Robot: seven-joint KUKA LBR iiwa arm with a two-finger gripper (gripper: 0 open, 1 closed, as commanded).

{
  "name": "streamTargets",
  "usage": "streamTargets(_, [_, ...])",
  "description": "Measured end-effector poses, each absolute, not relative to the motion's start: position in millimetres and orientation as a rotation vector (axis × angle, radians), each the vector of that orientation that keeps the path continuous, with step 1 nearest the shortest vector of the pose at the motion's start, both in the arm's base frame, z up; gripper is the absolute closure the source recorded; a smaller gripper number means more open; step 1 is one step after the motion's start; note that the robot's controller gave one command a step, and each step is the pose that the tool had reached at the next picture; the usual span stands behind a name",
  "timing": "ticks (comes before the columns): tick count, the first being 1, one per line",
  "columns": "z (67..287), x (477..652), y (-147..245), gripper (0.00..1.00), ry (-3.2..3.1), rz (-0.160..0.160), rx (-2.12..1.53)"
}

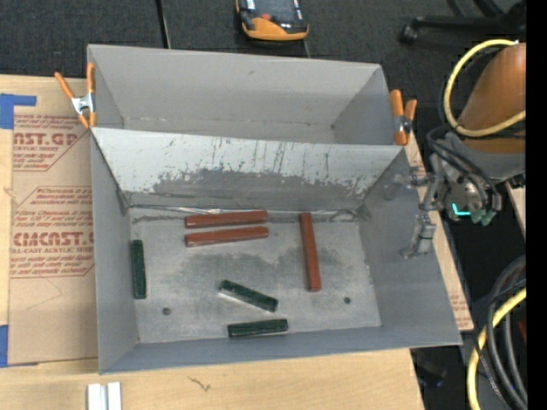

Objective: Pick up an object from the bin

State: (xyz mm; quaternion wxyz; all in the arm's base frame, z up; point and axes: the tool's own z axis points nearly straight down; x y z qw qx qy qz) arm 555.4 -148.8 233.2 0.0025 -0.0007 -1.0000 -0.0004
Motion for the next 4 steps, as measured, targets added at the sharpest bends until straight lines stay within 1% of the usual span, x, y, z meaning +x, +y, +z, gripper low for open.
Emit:
streamTargets(1, [237,557.1,-148,0.0,-3.144,0.002,0.002])
streamTargets(2, [181,562.0,-120,0.0,-3.142,0.002,0.172])
streamTargets(3, [160,584.0,-61,0.0,-3.133,-0.001,0.265])
streamTargets(4, [134,586.9,-52,0.0,-3.06,0.0,0.722])
